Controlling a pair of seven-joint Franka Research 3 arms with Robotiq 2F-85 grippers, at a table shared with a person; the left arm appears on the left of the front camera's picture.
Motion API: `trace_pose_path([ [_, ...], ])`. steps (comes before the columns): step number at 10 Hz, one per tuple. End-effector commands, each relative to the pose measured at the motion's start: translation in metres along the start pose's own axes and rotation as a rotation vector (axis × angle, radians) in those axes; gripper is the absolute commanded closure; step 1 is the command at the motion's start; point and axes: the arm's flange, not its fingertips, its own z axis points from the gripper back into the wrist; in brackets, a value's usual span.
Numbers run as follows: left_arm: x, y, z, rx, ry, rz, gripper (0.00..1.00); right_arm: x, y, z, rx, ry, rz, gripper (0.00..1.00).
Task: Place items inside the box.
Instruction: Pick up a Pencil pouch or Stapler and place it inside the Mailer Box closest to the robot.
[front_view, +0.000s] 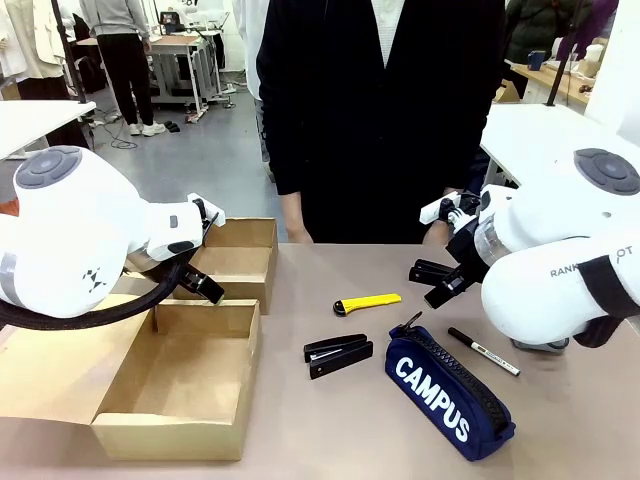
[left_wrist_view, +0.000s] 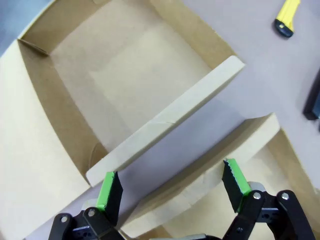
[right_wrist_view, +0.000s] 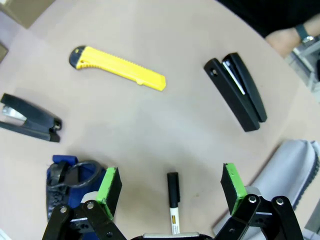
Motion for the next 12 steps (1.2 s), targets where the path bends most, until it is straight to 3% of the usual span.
trace_pose_path([
  [1,-0.022,0.022,0.099,-0.135,-0.015,0.083,0.00,0.005,-0.025,0.089,0.136,0.109,-0.150,0.00],
  [2,-0.039,0.028,0.128,-0.259,-0.082,0.087,0.00,-0.007,-0.043,0.121,0.185,0.091,-0.292,0.00],
  [4,-0.071,0.039,0.152,-0.335,-0.056,0.013,0.00,-0.055,-0.090,0.175,0.360,-0.049,-0.441,0.00],
  [5,-0.099,0.063,0.164,-0.458,-0.074,0.033,0.00,-0.089,-0.118,0.196,0.461,-0.130,-0.532,0.00],
  [6,-0.123,0.087,0.179,-0.533,-0.150,0.195,0.00,-0.125,-0.149,0.211,0.568,-0.205,-0.665,0.00],
  [8,-0.181,0.159,0.211,-0.647,-0.397,0.576,0.00,-0.198,-0.213,0.225,0.715,-0.377,-0.949,0.00],
  [10,-0.225,0.195,0.216,-0.692,-0.538,0.793,0.00,-0.256,-0.255,0.215,0.772,-0.442,-1.138,0.00],
  [12,-0.235,0.212,0.202,-0.740,-0.620,0.932,0.00,-0.296,-0.267,0.193,0.771,-0.482,-1.277,0.00],
])
